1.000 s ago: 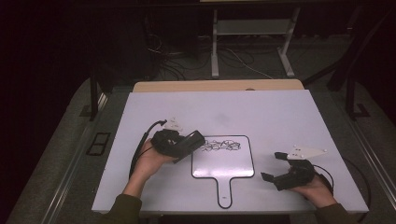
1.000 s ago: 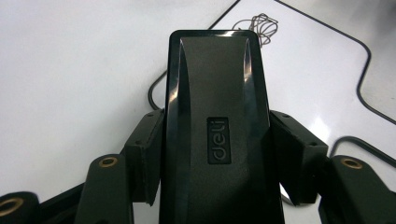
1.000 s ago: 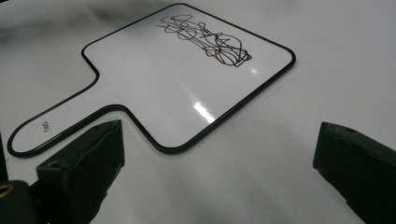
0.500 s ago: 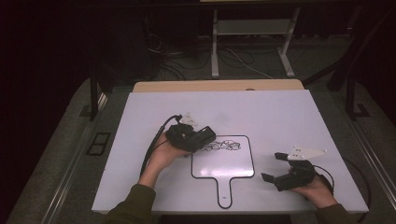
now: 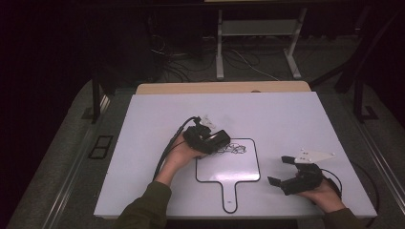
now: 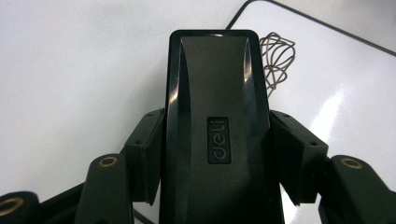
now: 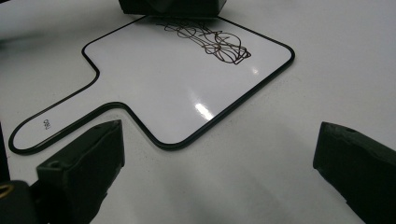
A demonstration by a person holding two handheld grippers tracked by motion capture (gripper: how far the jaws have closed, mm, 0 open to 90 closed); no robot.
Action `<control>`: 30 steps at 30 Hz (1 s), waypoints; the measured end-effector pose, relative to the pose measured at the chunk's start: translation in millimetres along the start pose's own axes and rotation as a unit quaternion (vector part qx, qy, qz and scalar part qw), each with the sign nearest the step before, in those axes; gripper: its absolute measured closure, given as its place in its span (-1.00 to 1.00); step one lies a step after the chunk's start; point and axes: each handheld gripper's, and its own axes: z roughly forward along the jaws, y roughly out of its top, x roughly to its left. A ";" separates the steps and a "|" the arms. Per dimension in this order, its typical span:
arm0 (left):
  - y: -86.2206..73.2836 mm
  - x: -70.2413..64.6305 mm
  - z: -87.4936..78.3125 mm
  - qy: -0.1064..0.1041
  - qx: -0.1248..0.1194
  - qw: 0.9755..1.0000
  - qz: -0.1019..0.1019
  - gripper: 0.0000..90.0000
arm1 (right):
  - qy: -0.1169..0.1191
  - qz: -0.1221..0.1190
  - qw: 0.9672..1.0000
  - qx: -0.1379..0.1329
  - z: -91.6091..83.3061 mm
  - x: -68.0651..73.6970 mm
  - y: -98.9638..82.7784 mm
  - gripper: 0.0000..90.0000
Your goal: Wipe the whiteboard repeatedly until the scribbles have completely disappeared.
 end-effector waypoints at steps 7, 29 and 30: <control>-0.2 0.0 10.8 -0.008 0.004 1.000 0.005 -0.13 | -0.001 -0.001 1.000 0.000 0.1 0.1 0.2 -0.98; -3.3 -2.6 19.6 -0.005 0.007 1.000 -0.005 -0.13 | -0.002 -0.001 1.000 0.000 -0.1 0.0 0.1 -0.98; -3.3 -2.7 19.8 -0.005 0.008 1.000 -0.006 -0.13 | -0.002 -0.002 1.000 0.000 -0.1 0.1 0.1 -0.98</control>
